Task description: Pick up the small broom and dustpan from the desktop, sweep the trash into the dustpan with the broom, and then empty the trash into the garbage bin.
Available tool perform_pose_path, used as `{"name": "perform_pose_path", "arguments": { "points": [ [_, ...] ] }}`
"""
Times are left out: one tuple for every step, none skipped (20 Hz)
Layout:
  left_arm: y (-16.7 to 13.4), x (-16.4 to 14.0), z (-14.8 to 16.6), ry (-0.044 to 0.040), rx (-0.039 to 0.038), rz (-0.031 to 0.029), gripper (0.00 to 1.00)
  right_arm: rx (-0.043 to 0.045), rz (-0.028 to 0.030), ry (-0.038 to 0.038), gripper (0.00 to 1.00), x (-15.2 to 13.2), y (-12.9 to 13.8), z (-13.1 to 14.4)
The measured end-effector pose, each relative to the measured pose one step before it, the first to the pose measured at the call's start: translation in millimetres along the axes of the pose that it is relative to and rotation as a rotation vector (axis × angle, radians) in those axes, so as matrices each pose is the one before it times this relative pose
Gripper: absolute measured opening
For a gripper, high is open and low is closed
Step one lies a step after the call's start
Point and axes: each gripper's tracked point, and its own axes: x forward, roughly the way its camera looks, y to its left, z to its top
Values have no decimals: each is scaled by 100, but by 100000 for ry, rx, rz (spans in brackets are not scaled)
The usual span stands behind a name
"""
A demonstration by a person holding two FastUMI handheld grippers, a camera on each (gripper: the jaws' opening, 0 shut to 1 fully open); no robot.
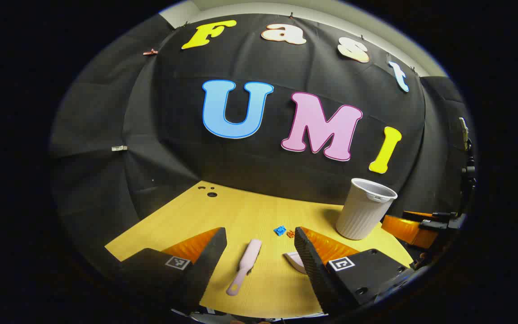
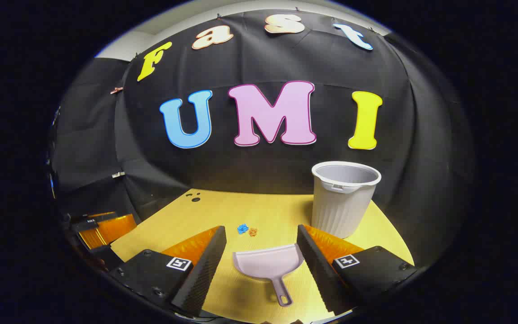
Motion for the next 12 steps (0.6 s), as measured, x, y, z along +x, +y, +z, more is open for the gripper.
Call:
{"name": "perform_pose_path", "arguments": {
  "points": [
    [233, -52, 393, -670, -262, 881, 96, -1005, 1530, 390, 99, 43, 492, 76],
    [114, -156, 190, -621, -705, 469, 96, -1283, 1707, 356, 99, -64, 541, -7],
    [27, -271, 260, -531, -631, 49, 96, -1171, 1287, 345, 99, -35, 456, 61],
    [123, -225, -82, -608, -220, 574, 96, -657, 1122, 140, 99, -27, 316, -19],
    [113, -232, 89, -550, 239, 680, 96, -251, 774, -16, 99, -55, 354, 26],
    [184, -340, -80, -224, 173, 406, 96, -172, 802, 193, 99, -101, 262, -75],
    [48, -183, -42, 80, -101, 126, 96, -301, 456, 412, 99, -15, 173, -96],
    [140, -106, -225, 257, -308, 201, 96, -266, 285, 258, 99, -39, 132, -166],
    [49, -143, -51, 277, -171, 26, 96, 78, 83, 124, 99, -55, -37, -10],
    [109, -163, -160, 57, 153, 193, 96, 278, -101, -85, 99, -120, -37, -60],
    [206, -37, 94, 5, 435, 329, 96, 256, -334, -25, 99, 35, -87, -31],
    [111, 109, -63, 125, 472, 137, 96, 276, -457, 39, 99, 50, -212, -89]
  ]
}}
